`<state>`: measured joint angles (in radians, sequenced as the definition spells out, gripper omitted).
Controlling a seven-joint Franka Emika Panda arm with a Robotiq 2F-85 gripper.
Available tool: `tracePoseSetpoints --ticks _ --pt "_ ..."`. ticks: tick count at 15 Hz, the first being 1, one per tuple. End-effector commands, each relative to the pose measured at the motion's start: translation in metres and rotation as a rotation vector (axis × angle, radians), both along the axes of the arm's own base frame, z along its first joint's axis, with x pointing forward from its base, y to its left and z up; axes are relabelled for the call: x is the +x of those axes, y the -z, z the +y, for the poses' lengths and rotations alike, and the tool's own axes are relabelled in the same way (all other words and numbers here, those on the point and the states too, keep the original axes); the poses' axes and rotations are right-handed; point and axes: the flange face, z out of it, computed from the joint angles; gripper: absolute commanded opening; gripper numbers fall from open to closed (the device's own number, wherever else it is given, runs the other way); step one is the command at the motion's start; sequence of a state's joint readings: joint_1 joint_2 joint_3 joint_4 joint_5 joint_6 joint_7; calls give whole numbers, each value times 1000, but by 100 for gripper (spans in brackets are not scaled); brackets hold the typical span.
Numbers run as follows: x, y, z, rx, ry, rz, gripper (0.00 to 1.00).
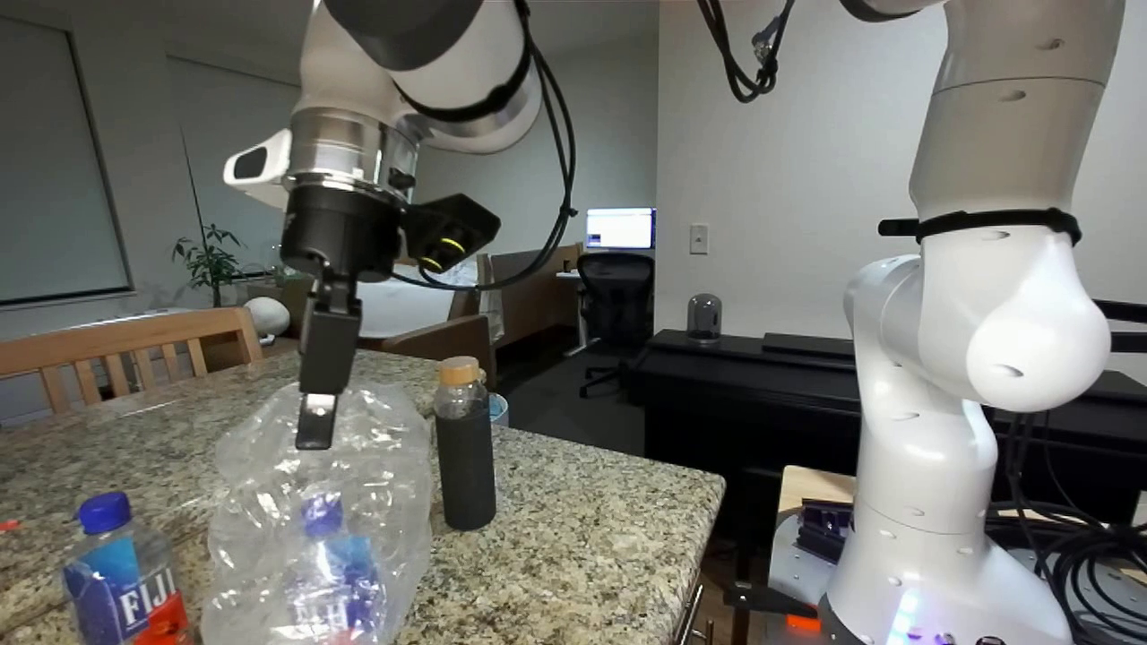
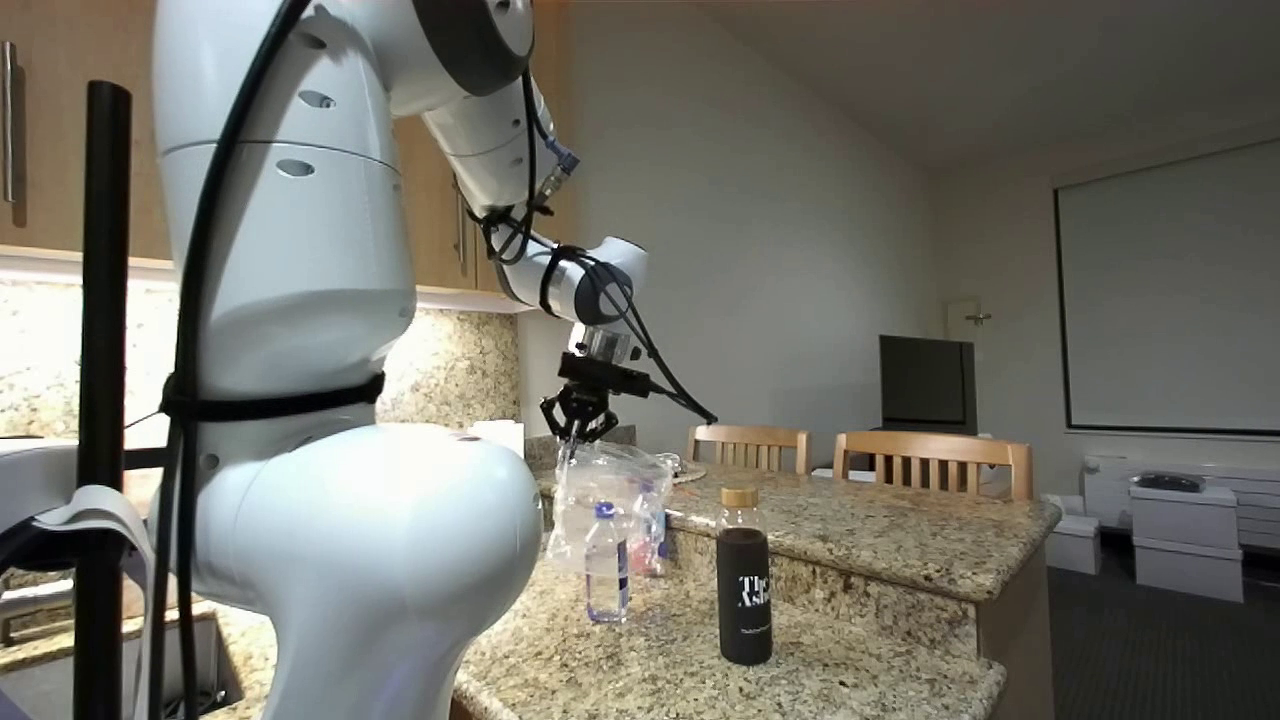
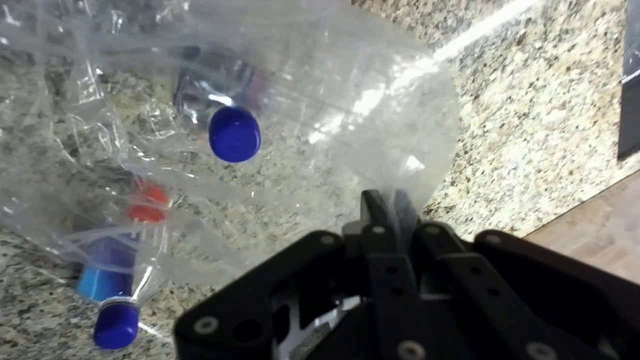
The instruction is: Remove the plastic around the bottle
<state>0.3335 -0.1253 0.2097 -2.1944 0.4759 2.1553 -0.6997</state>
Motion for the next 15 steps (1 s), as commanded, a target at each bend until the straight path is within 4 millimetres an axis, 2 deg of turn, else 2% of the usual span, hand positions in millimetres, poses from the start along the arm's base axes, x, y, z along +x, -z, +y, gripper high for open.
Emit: tracePoseSetpoints --ticks 1,2,3,4,10,13,14,15 --pt "-18 21 3 19 -99 -15 7" --pt "-19 26 5 15 -110 -15 7" --pt "-17 29 4 17 -110 -12 32" --pt "-16 33 5 16 -112 -12 33" --pt "5 48 0 30 -65 -28 71" --pt "18 39 -3 43 -29 -72 89" --pt "21 32 -5 48 -16 -93 96" --pt "23 22 -7 54 -3 -116 99"
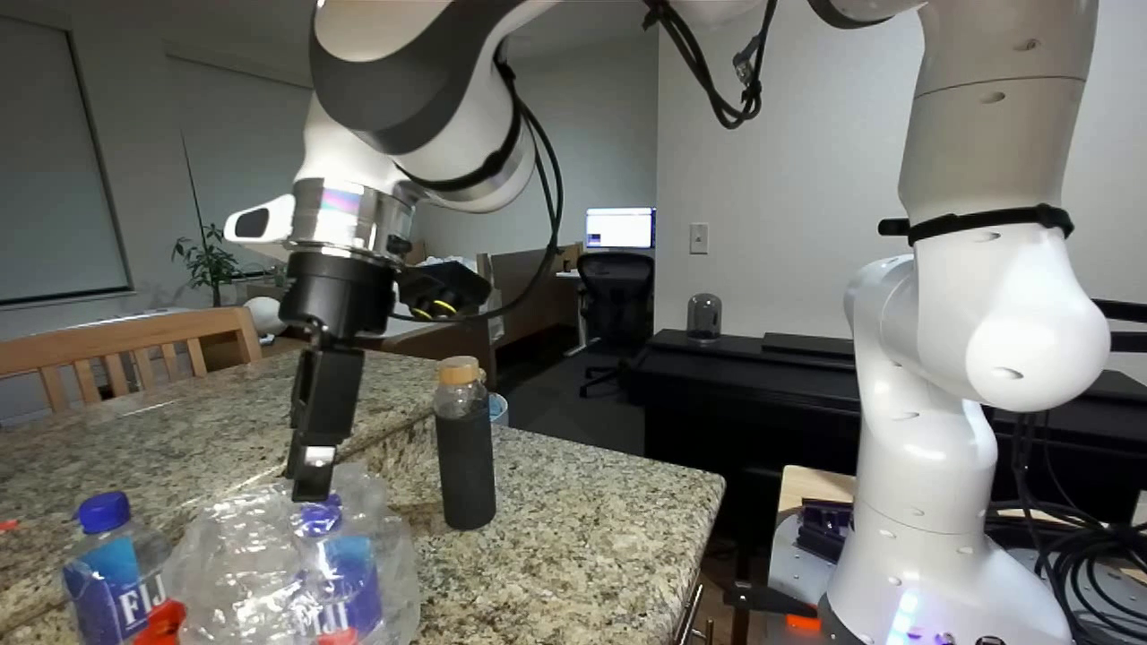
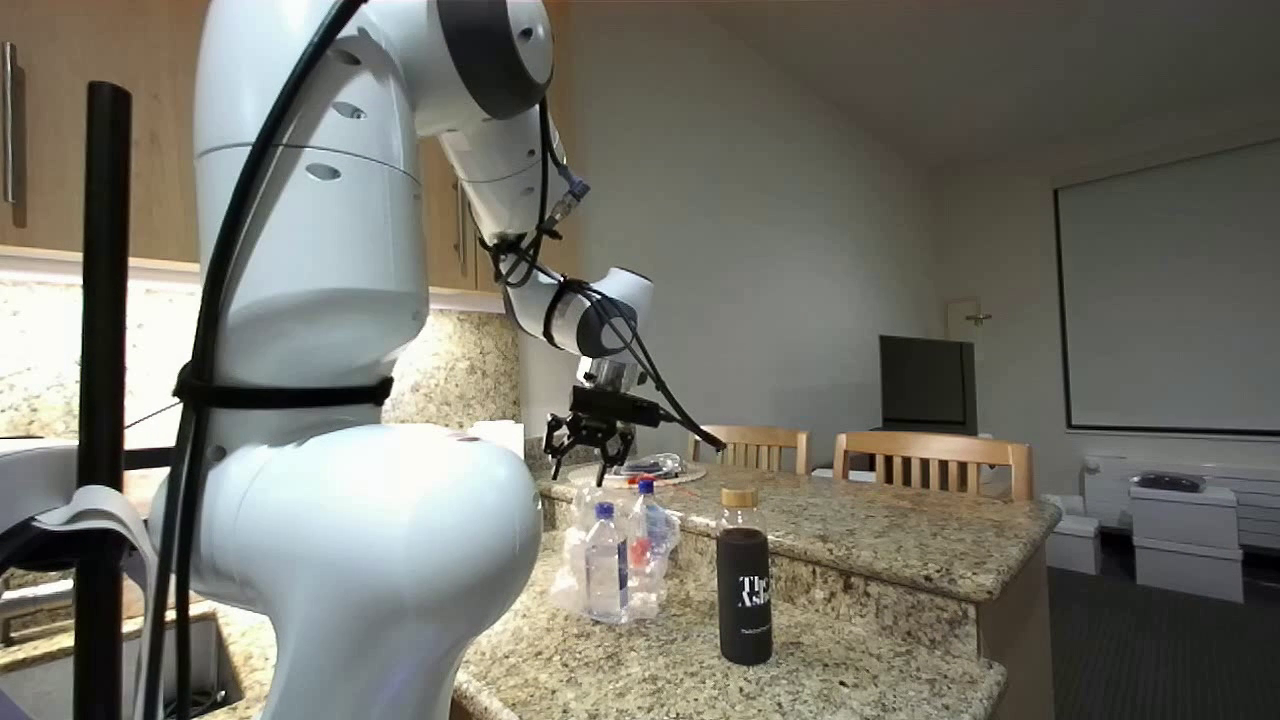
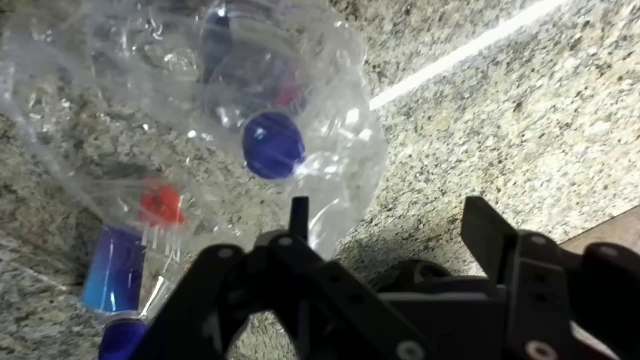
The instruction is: Remove the plastic around the bottle
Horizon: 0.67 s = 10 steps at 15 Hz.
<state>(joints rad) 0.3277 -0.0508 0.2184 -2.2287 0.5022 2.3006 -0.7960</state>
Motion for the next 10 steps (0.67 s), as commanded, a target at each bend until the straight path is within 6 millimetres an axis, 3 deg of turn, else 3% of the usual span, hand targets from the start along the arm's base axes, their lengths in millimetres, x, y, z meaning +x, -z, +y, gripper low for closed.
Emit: tracePoseSetpoints --ticks 1,5,10 --pt "11 -28 -8 45 31 -82 100" --pt "18 -68 -21 54 92 -184 100" --pt "18 -109 -44 -67 200 -299 100"
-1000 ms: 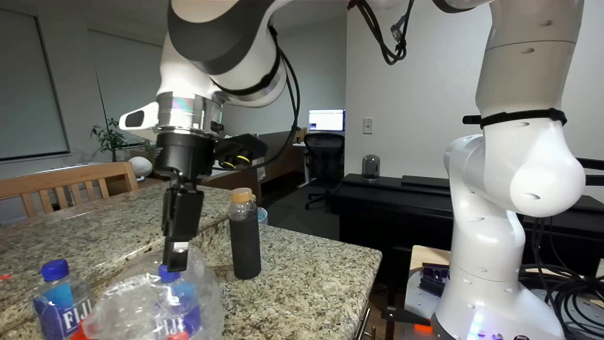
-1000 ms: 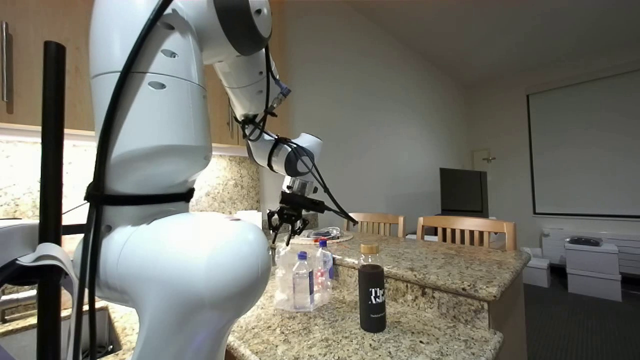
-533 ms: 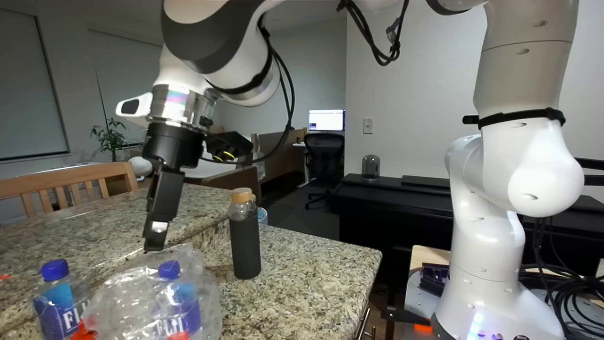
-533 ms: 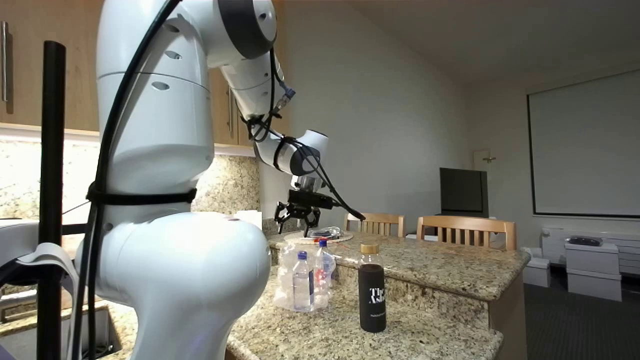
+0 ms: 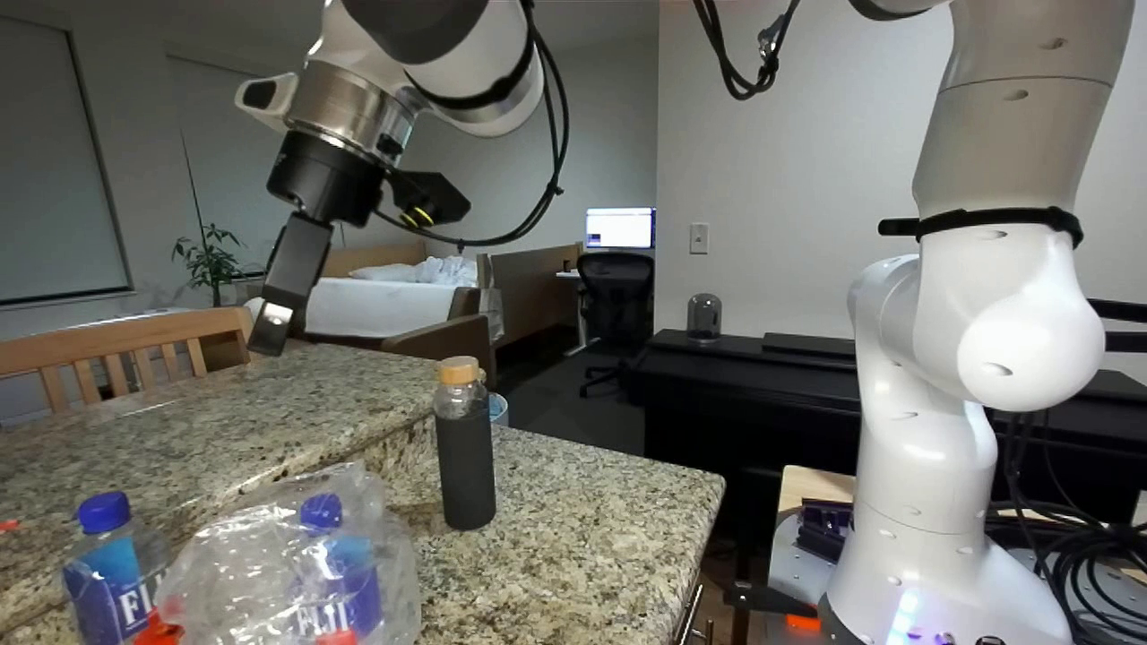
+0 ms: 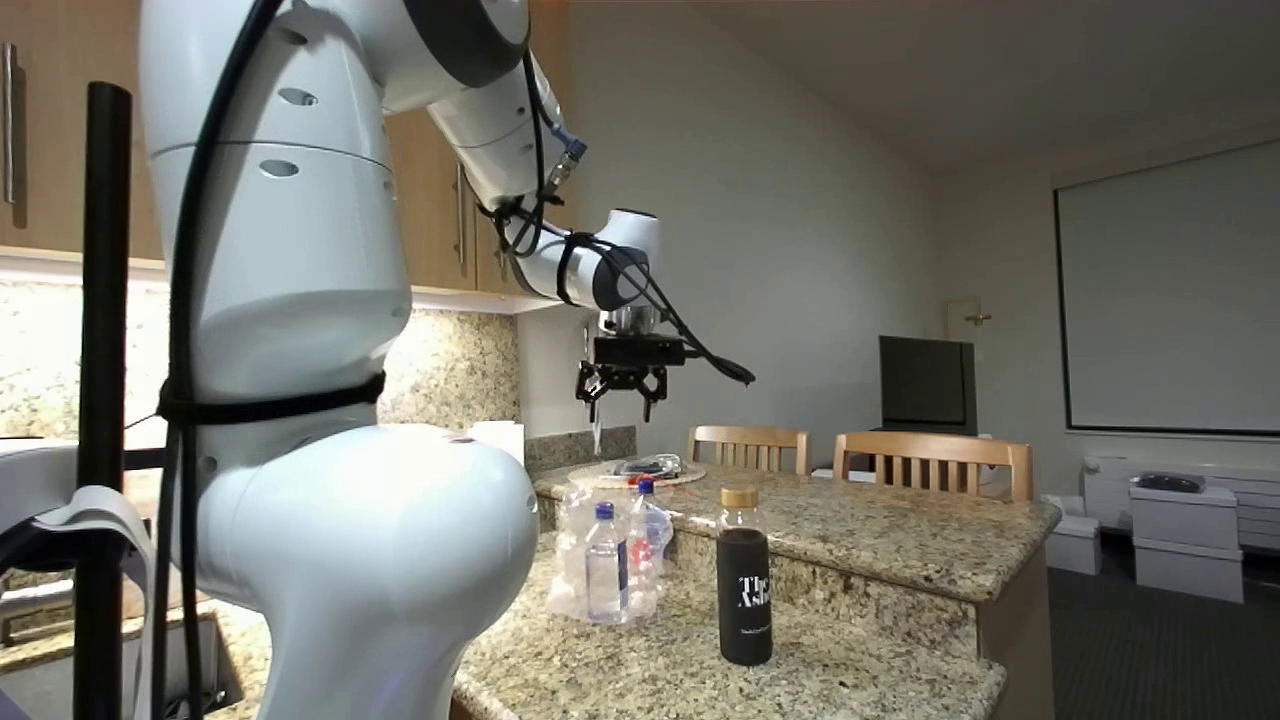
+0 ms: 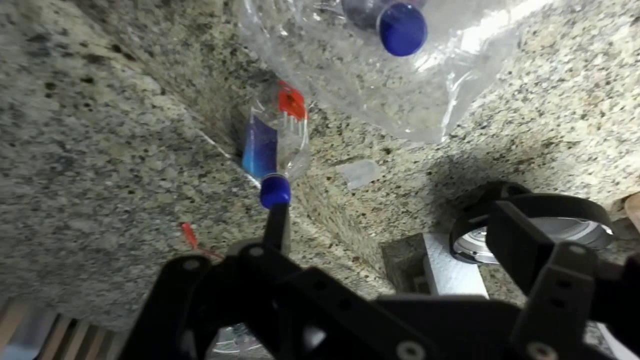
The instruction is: Remove the plastic around the bottle
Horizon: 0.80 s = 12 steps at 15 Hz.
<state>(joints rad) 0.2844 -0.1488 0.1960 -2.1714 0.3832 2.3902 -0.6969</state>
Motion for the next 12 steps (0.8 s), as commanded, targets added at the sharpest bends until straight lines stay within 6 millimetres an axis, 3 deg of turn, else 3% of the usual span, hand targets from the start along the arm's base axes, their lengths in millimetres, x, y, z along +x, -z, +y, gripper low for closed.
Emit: tracePoseSetpoints --ticks 1,7,12 --pt "-8 -29 -18 -100 113 -76 100" --pt "-24 -51 -47 -265 324 -38 100" --pt "-38 -46 -66 -272 425 144 100"
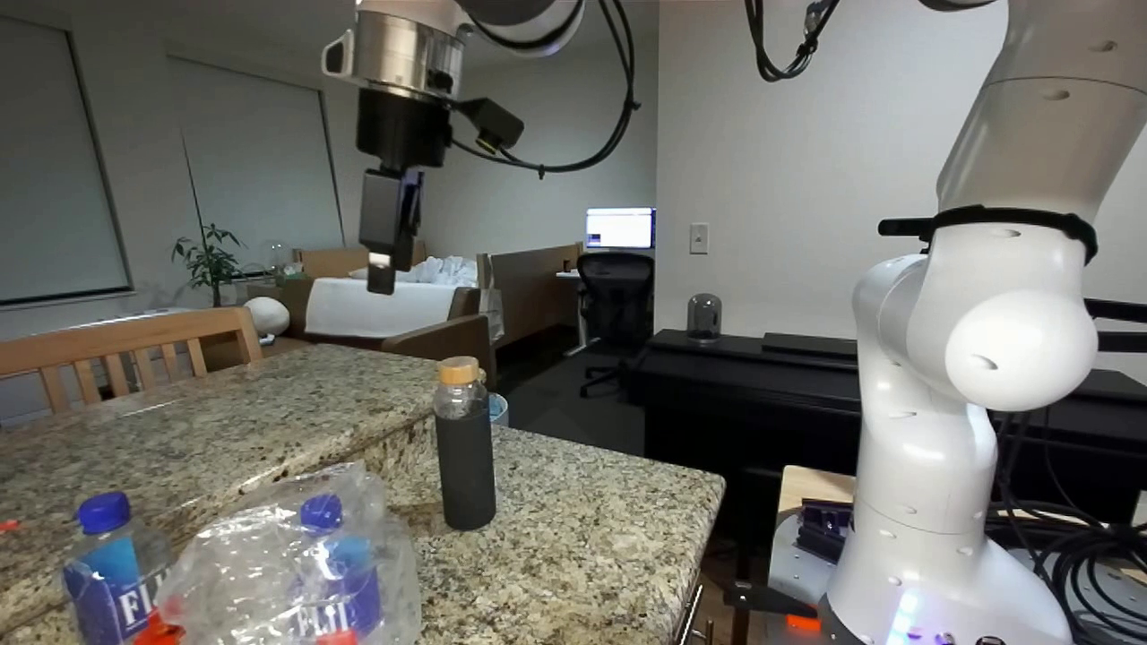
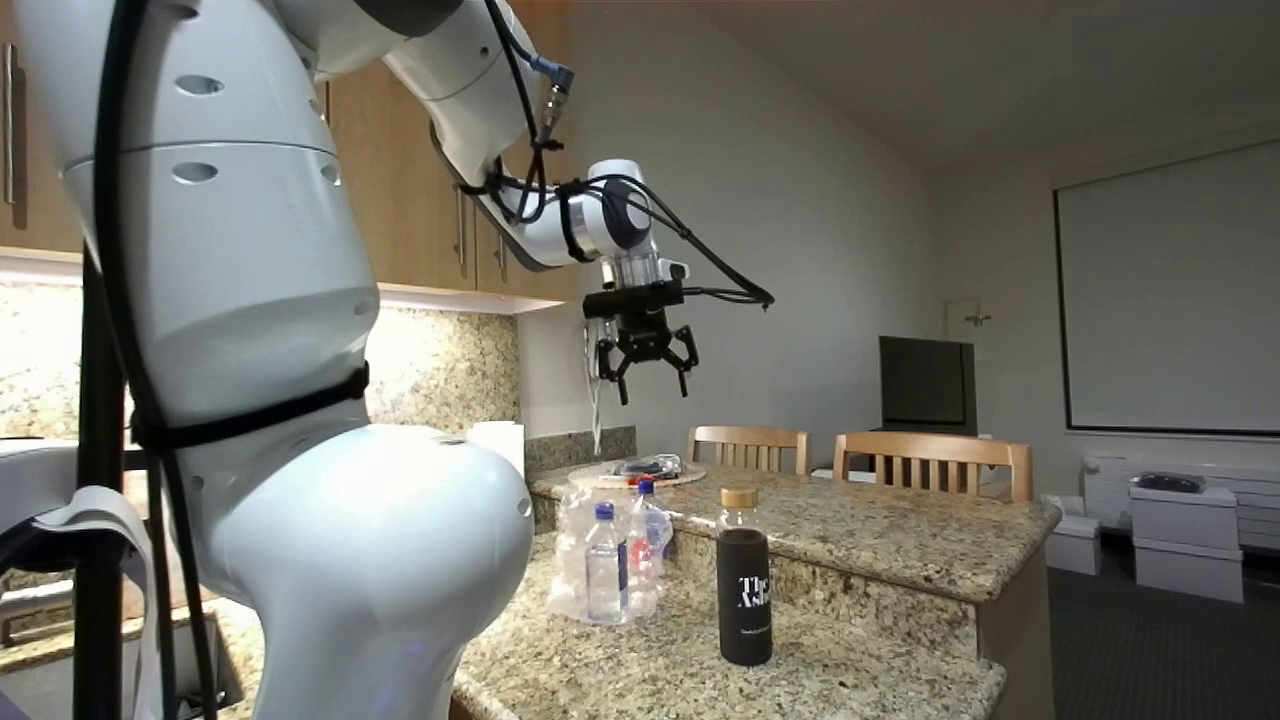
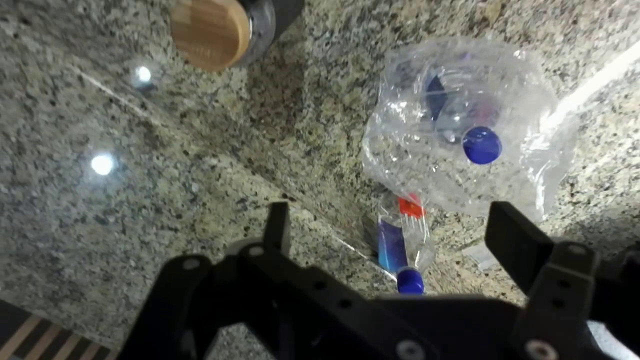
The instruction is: Remove the plastic around the bottle
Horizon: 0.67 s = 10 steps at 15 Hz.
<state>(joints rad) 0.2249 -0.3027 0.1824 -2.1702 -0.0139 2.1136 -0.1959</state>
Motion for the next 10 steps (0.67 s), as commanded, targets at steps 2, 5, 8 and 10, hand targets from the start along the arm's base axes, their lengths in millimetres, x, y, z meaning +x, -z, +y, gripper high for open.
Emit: tracePoseSetpoints --ticks 2,5,8,10 --pt "-13 3 -19 7 101 119 100" --pt "-18 5 -32 -13 125 169 100" --pt "-11 8 -31 -28 107 166 100" --pt "-12 5 -38 -24 118 167 100"
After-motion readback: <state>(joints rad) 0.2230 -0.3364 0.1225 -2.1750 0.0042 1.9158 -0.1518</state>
